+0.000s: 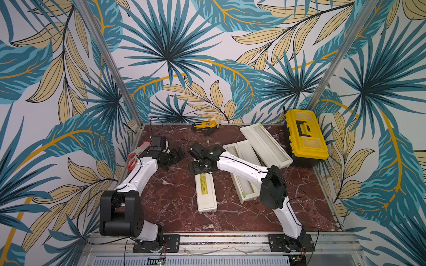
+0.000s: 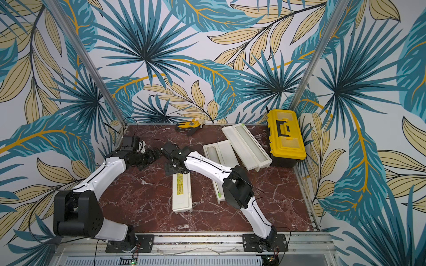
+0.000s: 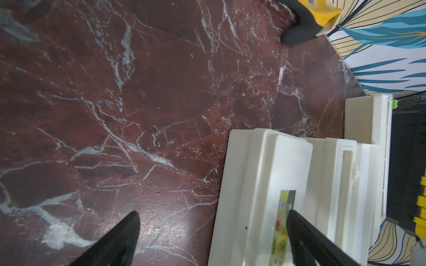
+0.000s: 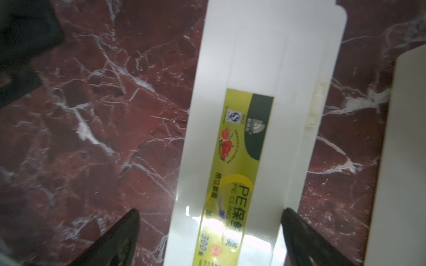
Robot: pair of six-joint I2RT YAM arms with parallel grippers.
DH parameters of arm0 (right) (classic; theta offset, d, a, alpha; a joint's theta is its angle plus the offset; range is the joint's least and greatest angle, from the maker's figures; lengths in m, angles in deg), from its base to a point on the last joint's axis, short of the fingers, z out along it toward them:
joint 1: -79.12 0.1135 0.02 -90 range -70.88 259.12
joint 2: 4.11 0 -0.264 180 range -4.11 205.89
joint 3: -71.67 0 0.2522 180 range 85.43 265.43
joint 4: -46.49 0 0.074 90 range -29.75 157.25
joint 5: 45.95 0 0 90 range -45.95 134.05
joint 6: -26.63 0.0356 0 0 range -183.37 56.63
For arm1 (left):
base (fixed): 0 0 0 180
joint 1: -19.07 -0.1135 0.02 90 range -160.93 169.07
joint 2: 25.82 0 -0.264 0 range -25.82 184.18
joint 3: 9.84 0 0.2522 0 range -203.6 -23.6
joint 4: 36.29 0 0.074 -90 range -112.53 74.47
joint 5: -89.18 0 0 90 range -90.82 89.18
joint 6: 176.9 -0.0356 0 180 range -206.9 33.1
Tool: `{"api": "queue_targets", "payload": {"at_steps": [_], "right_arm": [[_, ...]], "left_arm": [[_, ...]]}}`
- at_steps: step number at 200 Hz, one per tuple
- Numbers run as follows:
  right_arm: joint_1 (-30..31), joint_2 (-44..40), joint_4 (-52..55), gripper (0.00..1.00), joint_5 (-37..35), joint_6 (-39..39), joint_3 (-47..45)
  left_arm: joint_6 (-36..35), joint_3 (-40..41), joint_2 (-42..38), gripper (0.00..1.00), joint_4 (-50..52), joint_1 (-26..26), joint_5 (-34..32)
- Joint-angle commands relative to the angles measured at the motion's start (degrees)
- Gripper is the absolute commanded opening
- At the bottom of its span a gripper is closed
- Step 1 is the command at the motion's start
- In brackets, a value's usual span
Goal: Put plastic wrap rolls into dispensers
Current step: Open the lid of the plastic wrap cutting box.
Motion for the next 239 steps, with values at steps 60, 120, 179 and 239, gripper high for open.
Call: {"api": "queue_targets", "payload": {"at_steps": [60,120,179,239], "right_arm": [[0.9,4.6,9.2,0.83,-6.0,6.6,3.2],[0.6,-0.7,1.7,0.64,-0.6,4.5,0.7],[-1.7,-11.6,-18.4,0.63,12.9,2.7,-14.0],[-3.4,-10.8,-20.1,0.63,22.5,0.7,-14.2]], "left_arm": [[-3.2,4.2,-1.9,1.0,2.0,-2.5,1.5],[-4.7,3.2,1.6,1.0,2.2,-2.4,8.4],[-4.4,1.5,4.8,0.93,2.3,0.7,10.4],[-1.5,-0.6,6.6,0.91,2.4,5.8,9.1]]}}
